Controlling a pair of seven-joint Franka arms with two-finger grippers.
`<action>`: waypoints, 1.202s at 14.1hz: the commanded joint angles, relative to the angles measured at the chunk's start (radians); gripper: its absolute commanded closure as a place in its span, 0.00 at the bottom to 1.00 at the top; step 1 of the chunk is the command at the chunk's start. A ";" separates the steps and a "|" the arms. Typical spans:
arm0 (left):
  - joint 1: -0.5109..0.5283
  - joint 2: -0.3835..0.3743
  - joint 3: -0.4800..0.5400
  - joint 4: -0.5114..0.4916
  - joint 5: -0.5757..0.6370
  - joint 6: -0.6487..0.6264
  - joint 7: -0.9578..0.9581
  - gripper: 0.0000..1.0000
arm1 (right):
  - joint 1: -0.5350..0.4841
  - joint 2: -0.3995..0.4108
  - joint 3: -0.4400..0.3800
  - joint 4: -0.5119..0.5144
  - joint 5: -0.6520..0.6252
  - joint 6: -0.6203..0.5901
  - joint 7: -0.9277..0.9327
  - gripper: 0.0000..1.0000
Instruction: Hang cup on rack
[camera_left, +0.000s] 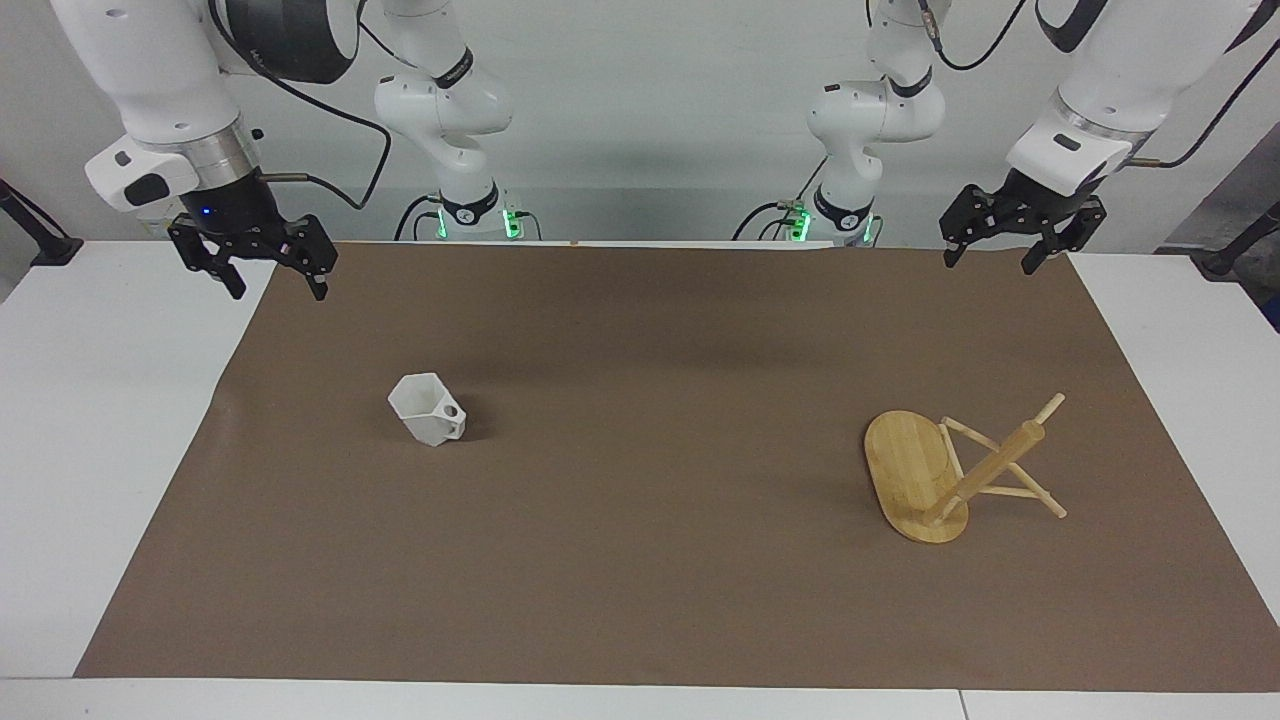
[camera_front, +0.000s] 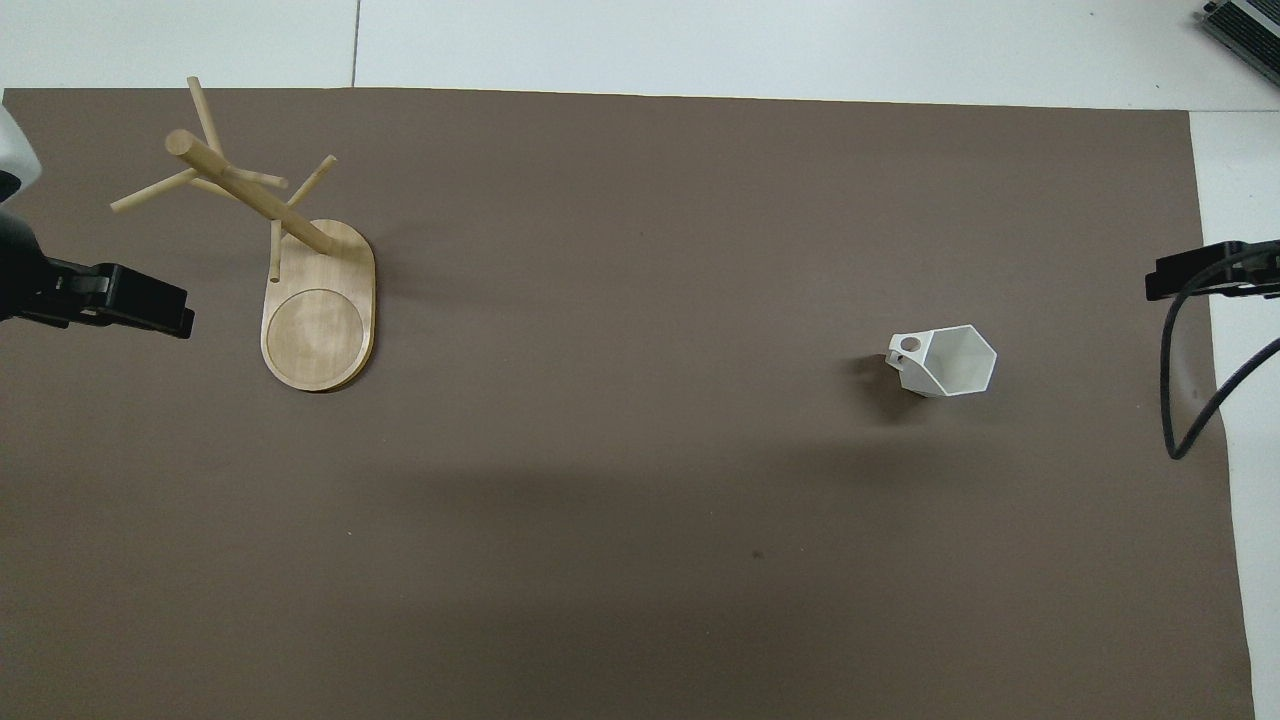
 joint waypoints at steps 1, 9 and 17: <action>0.006 -0.029 -0.007 -0.032 0.019 -0.002 -0.012 0.00 | 0.003 -0.029 -0.011 -0.034 -0.001 0.005 -0.016 0.00; 0.006 -0.029 -0.007 -0.032 0.019 -0.002 -0.012 0.00 | 0.004 -0.029 -0.011 -0.032 0.003 0.000 -0.011 0.00; 0.006 -0.029 -0.007 -0.032 0.017 -0.002 -0.012 0.00 | 0.013 -0.031 -0.011 -0.042 0.003 0.007 -0.008 0.00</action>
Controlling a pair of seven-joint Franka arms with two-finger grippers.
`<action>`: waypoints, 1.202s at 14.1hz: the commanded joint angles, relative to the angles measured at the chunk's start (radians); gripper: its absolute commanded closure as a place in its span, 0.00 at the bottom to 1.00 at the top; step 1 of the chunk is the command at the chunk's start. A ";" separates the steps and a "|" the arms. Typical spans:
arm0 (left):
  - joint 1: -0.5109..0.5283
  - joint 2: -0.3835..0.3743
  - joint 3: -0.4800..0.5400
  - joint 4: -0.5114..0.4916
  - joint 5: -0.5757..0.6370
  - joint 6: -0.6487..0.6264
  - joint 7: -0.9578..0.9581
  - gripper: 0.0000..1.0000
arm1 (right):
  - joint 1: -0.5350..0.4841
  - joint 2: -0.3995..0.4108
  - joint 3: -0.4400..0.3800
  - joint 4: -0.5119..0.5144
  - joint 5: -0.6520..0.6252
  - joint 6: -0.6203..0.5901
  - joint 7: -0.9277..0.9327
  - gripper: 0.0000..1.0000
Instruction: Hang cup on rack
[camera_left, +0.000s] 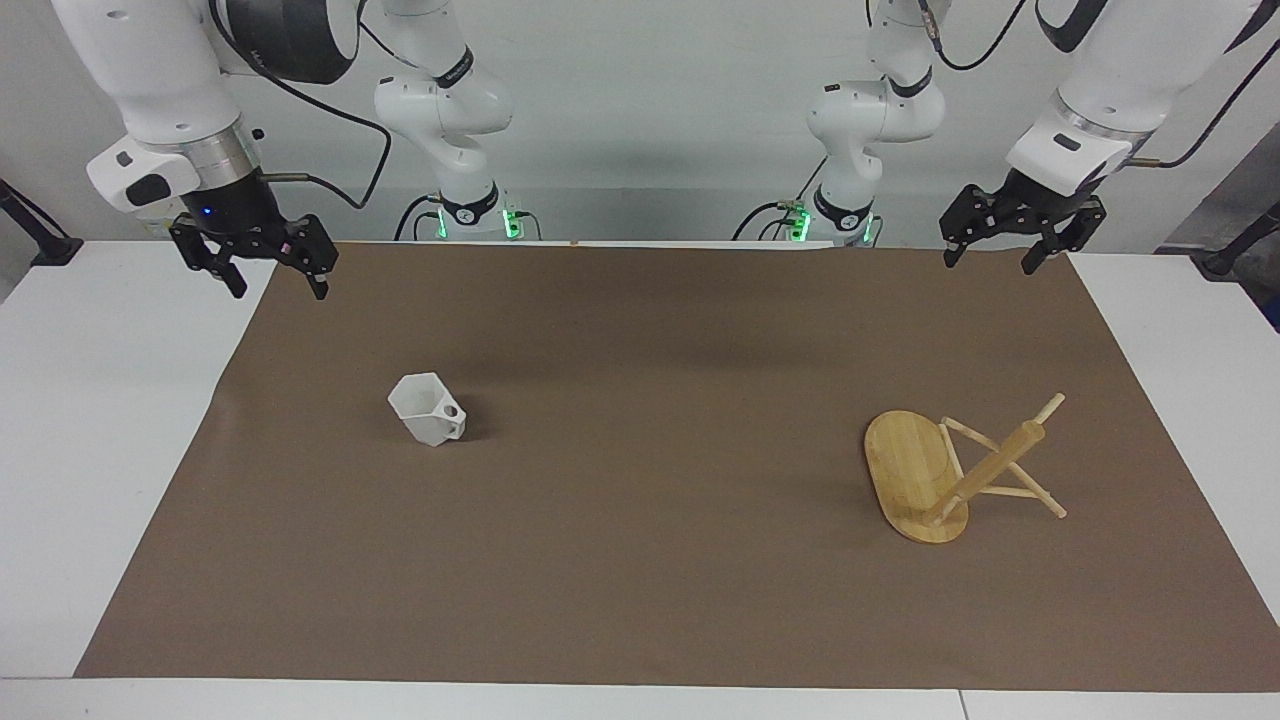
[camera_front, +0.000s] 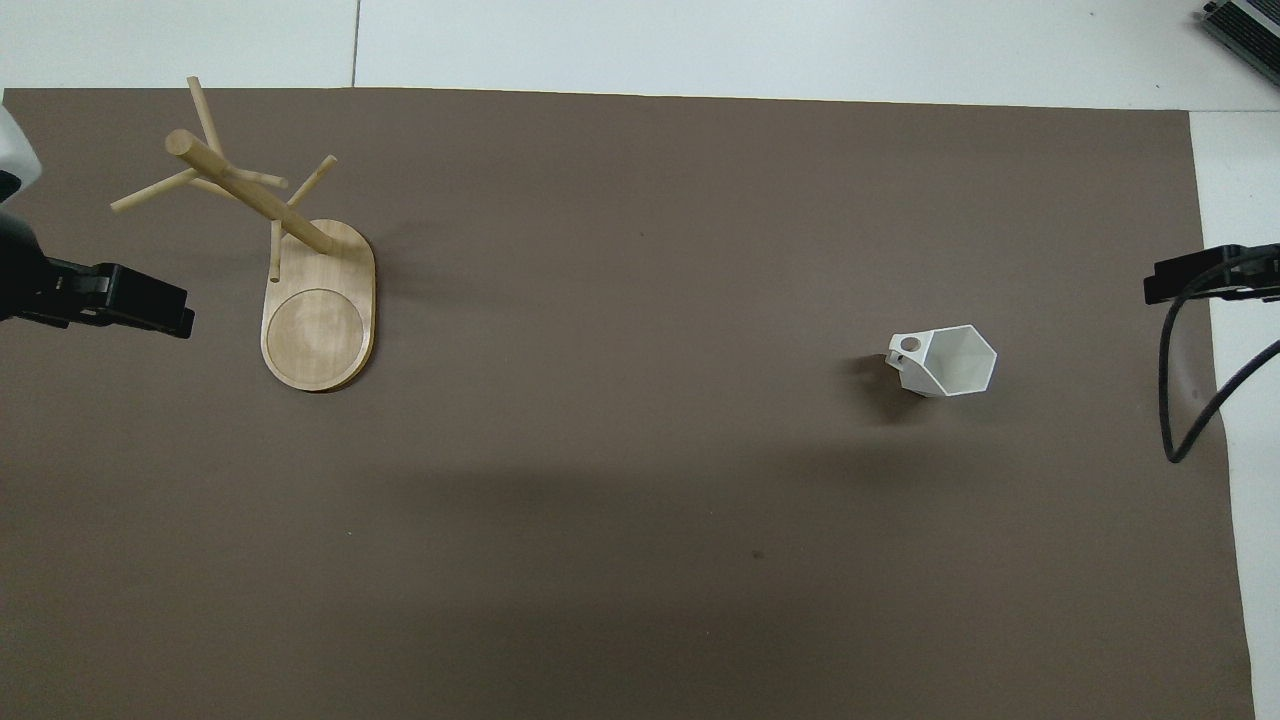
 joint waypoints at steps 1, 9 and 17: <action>0.006 -0.029 -0.007 -0.032 0.017 -0.002 -0.012 0.00 | 0.003 -0.025 -0.005 -0.036 0.003 0.009 -0.008 0.00; 0.006 -0.029 -0.007 -0.032 0.017 -0.002 -0.012 0.00 | -0.008 -0.037 -0.005 -0.054 0.003 0.007 -0.008 0.00; 0.008 -0.029 -0.006 -0.032 0.017 -0.002 -0.012 0.00 | 0.000 -0.045 -0.005 -0.069 0.005 0.012 -0.008 0.00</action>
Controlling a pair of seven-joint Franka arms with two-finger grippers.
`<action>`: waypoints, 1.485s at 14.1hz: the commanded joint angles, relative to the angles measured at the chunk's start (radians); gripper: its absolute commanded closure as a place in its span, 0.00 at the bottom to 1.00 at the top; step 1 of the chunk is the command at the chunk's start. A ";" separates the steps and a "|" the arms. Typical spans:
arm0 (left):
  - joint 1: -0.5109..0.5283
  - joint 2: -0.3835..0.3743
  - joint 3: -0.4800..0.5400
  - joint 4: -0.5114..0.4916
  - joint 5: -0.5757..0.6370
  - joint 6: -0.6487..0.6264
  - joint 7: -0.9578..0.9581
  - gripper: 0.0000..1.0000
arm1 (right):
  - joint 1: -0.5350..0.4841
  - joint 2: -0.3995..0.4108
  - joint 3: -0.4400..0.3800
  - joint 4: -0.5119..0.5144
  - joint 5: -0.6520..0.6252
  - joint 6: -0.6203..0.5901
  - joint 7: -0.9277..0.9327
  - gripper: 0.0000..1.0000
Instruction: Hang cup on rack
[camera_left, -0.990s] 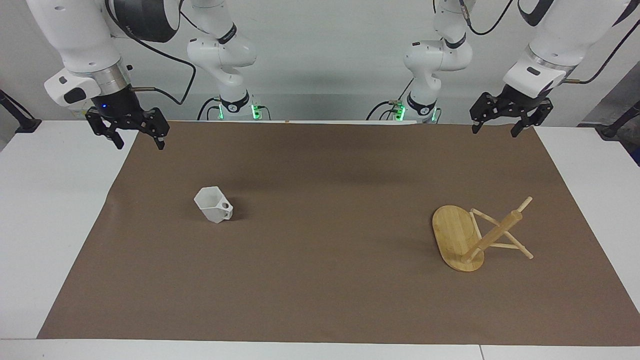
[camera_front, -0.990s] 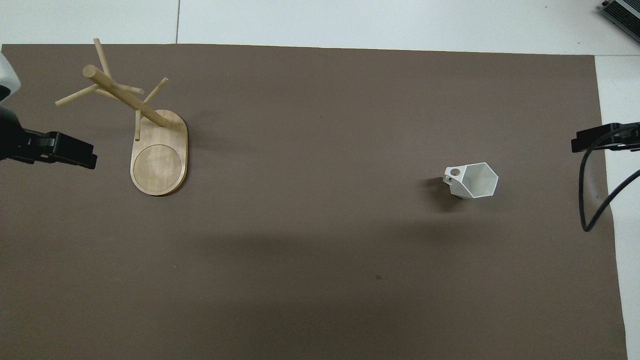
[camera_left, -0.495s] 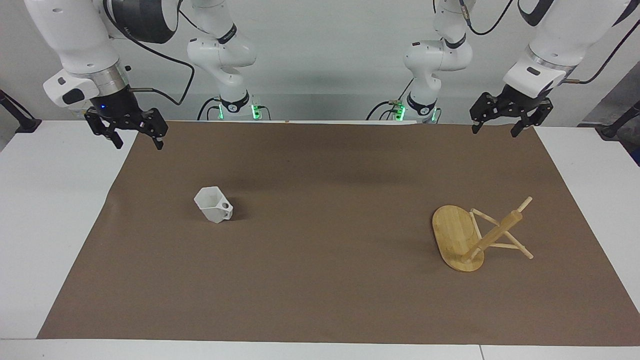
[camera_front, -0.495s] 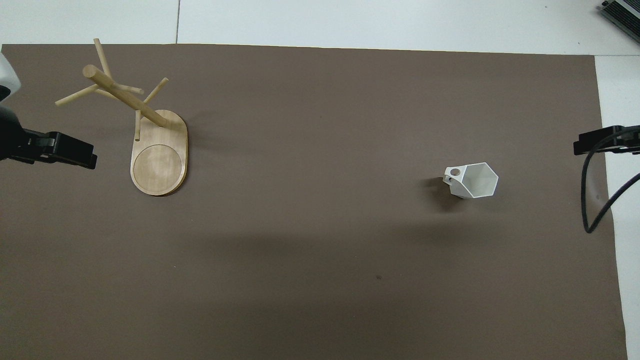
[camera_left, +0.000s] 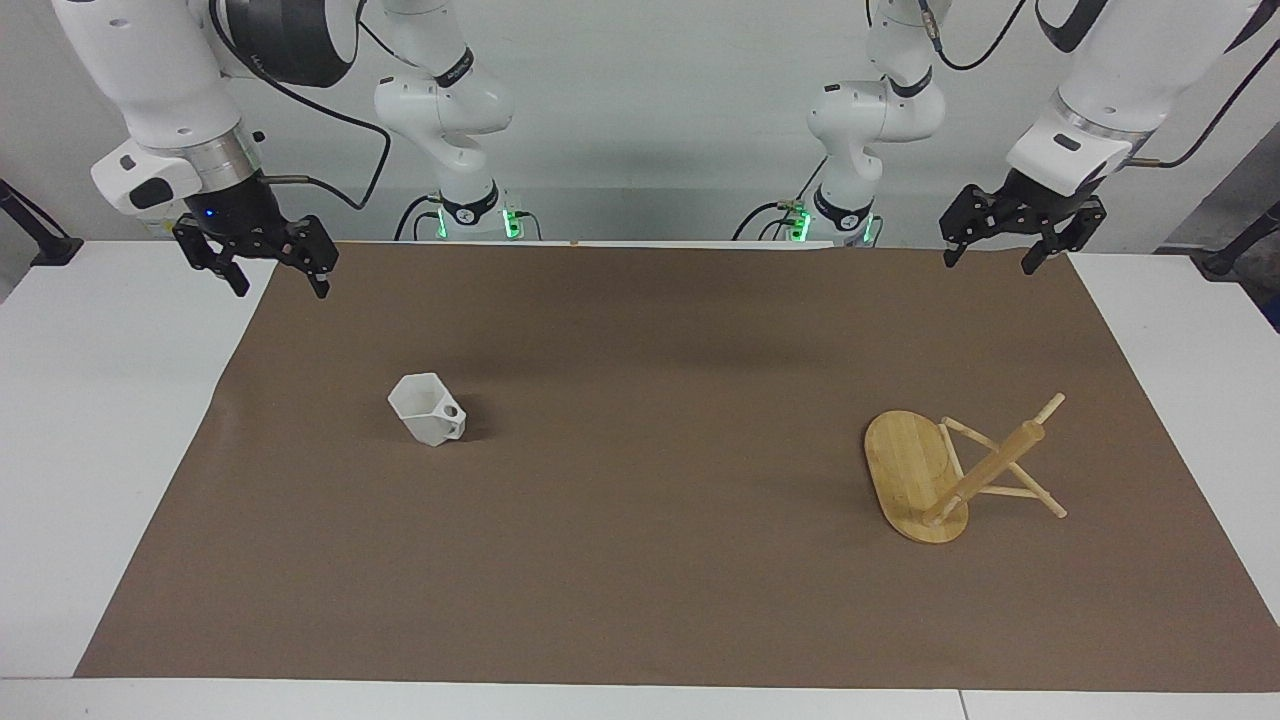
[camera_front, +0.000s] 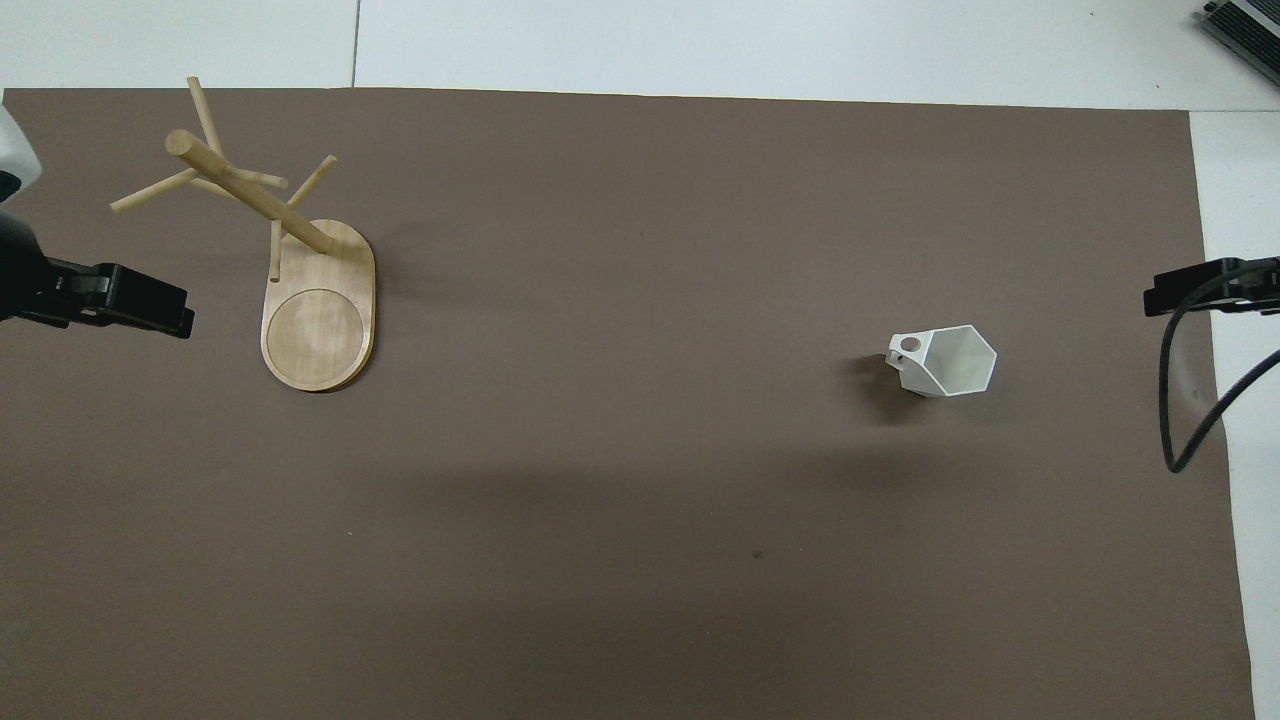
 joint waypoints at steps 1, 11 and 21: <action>0.014 -0.029 -0.007 -0.032 0.017 -0.002 -0.012 0.00 | 0.006 -0.029 0.002 -0.036 0.003 0.012 -0.008 0.00; 0.020 -0.029 -0.006 -0.032 0.019 0.000 -0.012 0.00 | 0.040 -0.075 0.005 -0.279 0.005 0.258 0.001 0.00; 0.021 -0.029 -0.006 -0.032 0.019 -0.009 -0.015 0.00 | 0.060 0.040 0.003 -0.460 0.005 0.507 0.107 0.00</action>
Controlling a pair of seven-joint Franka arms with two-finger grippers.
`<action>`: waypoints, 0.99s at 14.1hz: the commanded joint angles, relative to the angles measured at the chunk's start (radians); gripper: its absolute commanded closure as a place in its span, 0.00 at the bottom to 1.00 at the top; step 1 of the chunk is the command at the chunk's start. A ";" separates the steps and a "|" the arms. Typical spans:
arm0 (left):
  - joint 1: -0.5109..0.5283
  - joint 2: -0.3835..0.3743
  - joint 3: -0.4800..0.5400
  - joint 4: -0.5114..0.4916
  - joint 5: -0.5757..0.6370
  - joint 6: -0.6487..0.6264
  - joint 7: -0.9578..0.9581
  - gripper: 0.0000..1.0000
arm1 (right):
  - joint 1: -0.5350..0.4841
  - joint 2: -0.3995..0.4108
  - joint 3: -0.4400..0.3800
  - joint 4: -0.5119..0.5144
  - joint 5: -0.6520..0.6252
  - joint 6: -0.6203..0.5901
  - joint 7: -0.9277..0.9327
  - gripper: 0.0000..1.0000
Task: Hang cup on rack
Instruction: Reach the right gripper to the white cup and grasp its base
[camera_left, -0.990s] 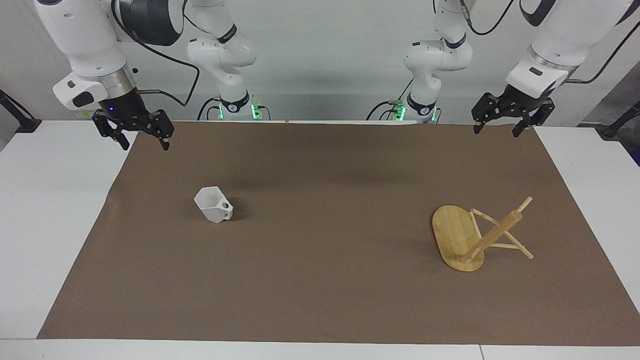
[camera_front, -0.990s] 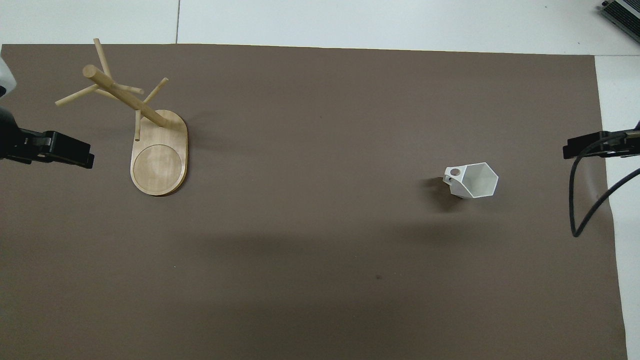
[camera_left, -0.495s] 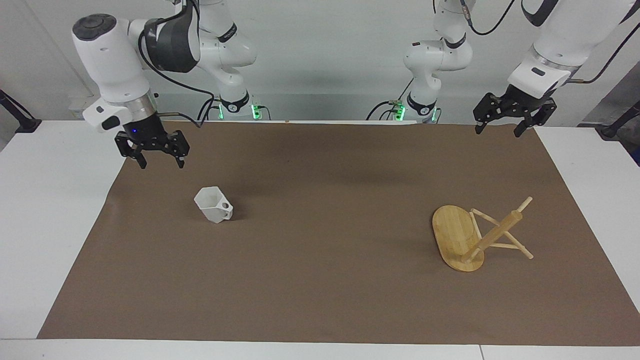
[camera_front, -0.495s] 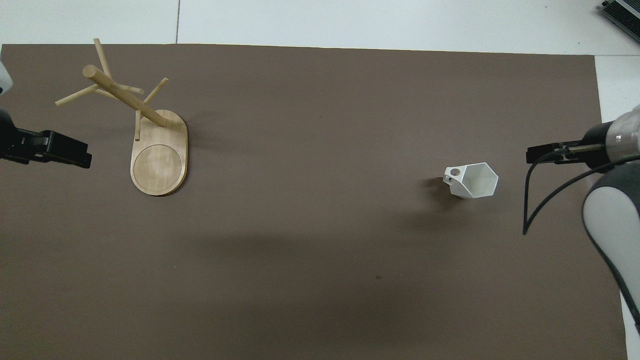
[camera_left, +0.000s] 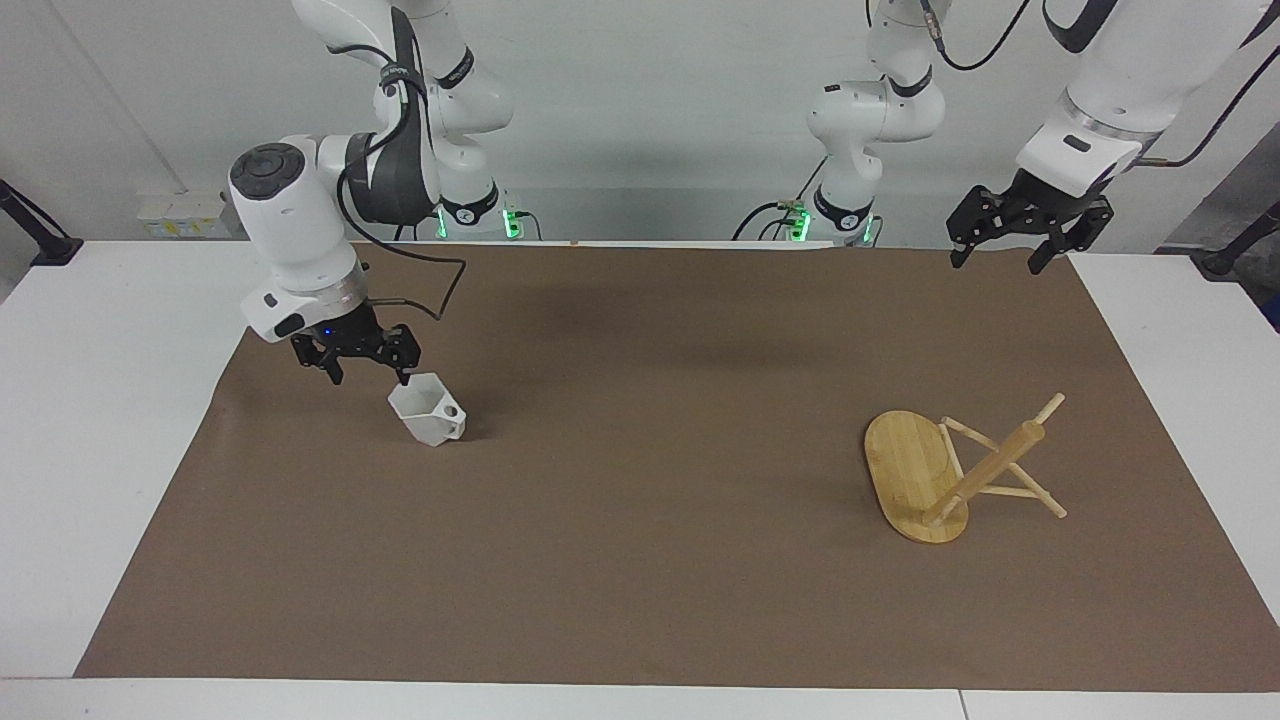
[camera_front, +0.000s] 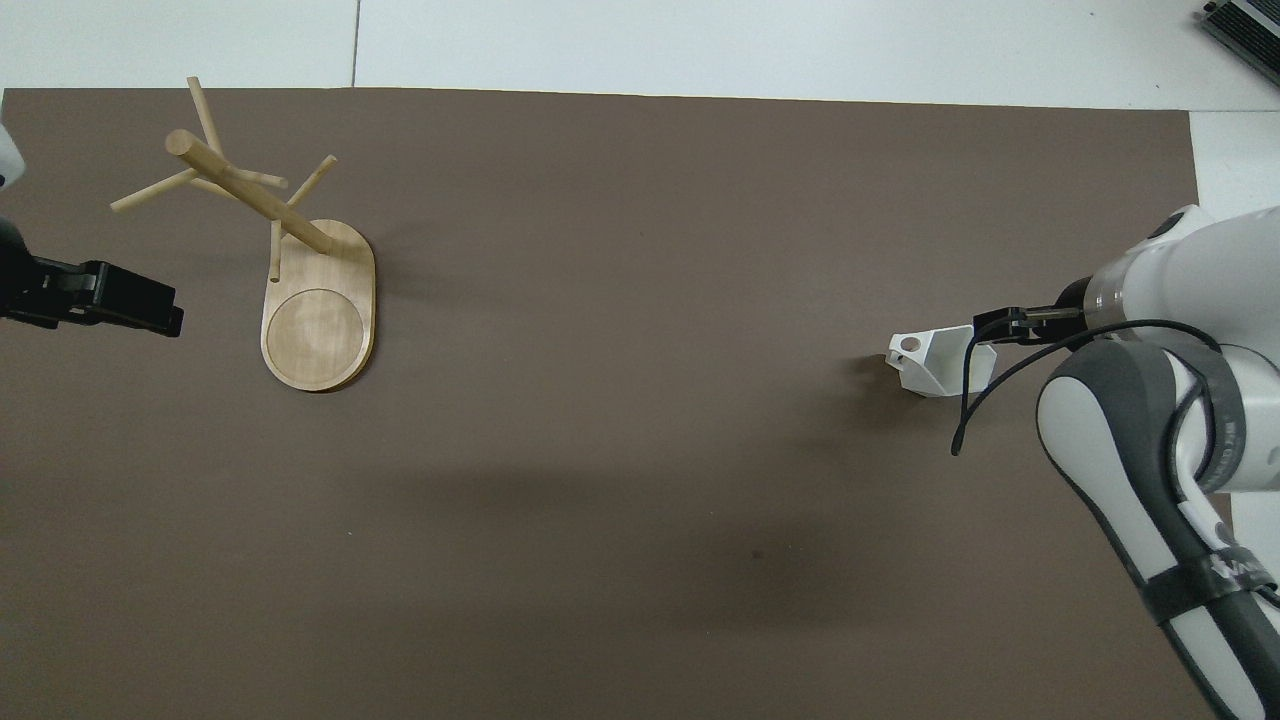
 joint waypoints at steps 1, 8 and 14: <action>0.009 -0.029 -0.007 -0.032 0.018 -0.010 -0.011 0.00 | -0.013 -0.007 0.004 -0.054 0.004 0.060 0.030 0.00; 0.012 -0.040 -0.007 -0.055 0.016 -0.001 -0.008 0.00 | -0.023 0.034 0.004 -0.069 0.025 0.100 0.188 0.00; 0.022 -0.038 -0.007 -0.053 0.016 0.011 -0.011 0.00 | -0.023 0.063 0.004 -0.089 0.047 0.149 0.217 0.00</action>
